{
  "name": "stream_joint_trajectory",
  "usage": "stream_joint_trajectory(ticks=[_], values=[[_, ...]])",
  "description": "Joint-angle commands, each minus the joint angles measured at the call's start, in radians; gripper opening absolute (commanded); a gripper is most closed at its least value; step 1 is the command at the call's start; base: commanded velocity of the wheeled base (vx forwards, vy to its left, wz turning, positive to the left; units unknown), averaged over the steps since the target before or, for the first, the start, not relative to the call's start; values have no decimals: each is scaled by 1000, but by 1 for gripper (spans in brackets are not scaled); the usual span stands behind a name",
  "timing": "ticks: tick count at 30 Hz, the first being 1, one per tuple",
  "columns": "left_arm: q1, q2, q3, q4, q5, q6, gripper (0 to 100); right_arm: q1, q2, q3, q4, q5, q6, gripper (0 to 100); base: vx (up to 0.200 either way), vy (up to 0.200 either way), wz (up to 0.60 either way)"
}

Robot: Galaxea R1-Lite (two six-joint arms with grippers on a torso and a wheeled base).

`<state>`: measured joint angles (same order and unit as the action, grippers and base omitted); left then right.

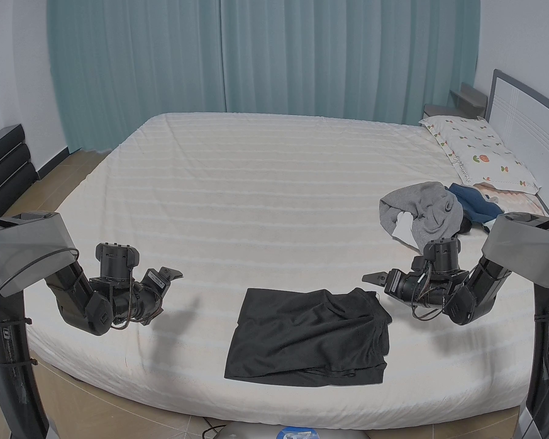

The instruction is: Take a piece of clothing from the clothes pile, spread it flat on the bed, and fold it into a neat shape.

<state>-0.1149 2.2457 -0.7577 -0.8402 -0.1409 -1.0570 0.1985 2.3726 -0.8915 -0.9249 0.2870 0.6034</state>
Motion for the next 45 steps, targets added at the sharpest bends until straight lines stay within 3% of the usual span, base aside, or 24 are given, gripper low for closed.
stream_joint_trajectory(ticks=[1, 9, 20, 21, 45], values=[[0, 0, 0, 0, 0, -1, 100, 16, 1, -18, -28, 20, 15, 100, 0, 0, 0], [0, 0, 0, 0, 0, 0, 100, 81, 13, -70, -15, 23, 15, 100, 0, 0, 0], [0, 2, 0, 0, 0, -1, 100, 81, 60, -76, -14, 23, 7, 100, 0, 0, 0], [0, 2, 0, 0, 0, -1, 100, 81, 59, -73, -14, 23, 7, 0, 0, 0, 0], [0, 2, -2, 0, 0, -1, 100, -19, 7, 13, -11, 12, 18, 0, 0, 0, 0]])
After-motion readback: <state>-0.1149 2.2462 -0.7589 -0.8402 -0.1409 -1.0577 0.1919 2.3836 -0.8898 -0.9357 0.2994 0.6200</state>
